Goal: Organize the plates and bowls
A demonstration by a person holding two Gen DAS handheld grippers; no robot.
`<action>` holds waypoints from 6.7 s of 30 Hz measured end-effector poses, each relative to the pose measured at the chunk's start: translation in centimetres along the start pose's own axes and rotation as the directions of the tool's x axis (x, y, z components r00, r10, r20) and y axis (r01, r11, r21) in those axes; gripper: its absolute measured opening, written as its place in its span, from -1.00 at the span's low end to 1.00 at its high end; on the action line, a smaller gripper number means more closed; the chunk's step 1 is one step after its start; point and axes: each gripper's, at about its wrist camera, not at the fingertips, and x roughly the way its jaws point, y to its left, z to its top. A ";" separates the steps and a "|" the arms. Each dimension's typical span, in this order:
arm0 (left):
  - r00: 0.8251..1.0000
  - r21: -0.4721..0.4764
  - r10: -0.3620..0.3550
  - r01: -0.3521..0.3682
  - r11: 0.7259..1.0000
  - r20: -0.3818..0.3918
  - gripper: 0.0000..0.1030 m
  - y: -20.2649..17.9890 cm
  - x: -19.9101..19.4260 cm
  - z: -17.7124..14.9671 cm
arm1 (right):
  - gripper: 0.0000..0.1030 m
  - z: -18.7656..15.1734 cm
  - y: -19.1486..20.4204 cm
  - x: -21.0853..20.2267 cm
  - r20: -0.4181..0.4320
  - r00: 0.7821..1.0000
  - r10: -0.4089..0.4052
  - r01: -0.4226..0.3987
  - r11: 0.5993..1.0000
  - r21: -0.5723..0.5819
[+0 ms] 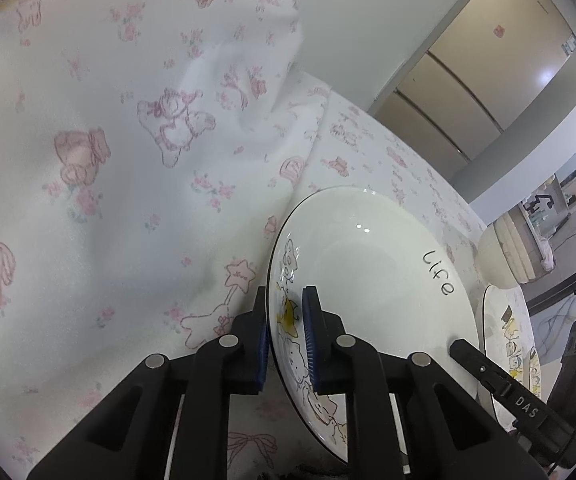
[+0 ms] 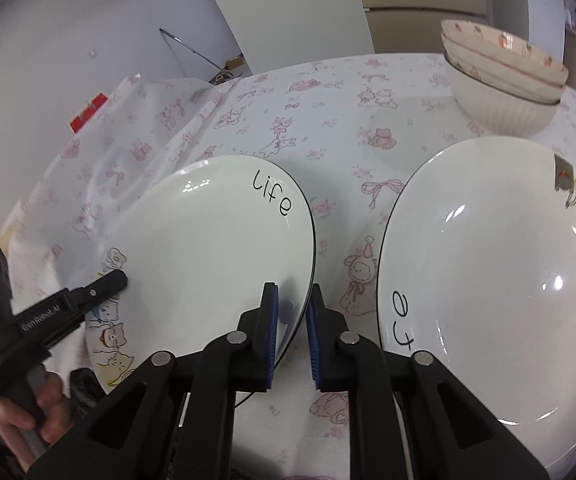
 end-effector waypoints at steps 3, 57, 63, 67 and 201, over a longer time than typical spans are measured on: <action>1.000 -0.020 -0.005 0.005 1.000 0.016 -0.69 0.3 -0.4 0.2 | -0.71 0.1 -0.1 -0.3 -0.015 0.999 0.052 -0.051 0.998 0.036; 0.990 0.311 -0.124 0.140 0.940 -0.069 -0.69 -19.1 -3.0 -5.6 | -0.67 -1.8 -11.4 -16.1 0.199 0.969 -0.146 0.112 0.979 0.171; 0.987 0.314 -0.109 0.141 0.939 -0.117 -0.69 -18.9 -0.6 -6.4 | -0.67 -2.4 -12.8 -14.4 0.159 0.975 -0.159 0.127 0.973 0.192; 0.984 0.307 -0.109 0.148 0.940 -0.138 -0.69 -18.8 -0.1 -6.6 | -0.67 -2.7 -13.4 -13.8 0.146 0.977 -0.154 0.121 0.970 0.213; 0.964 0.350 -0.223 0.260 0.900 -0.143 -0.49 -18.4 1.1 -8.1 | -0.86 -4.0 -16.1 -13.2 0.221 0.915 -0.337 0.304 0.937 0.169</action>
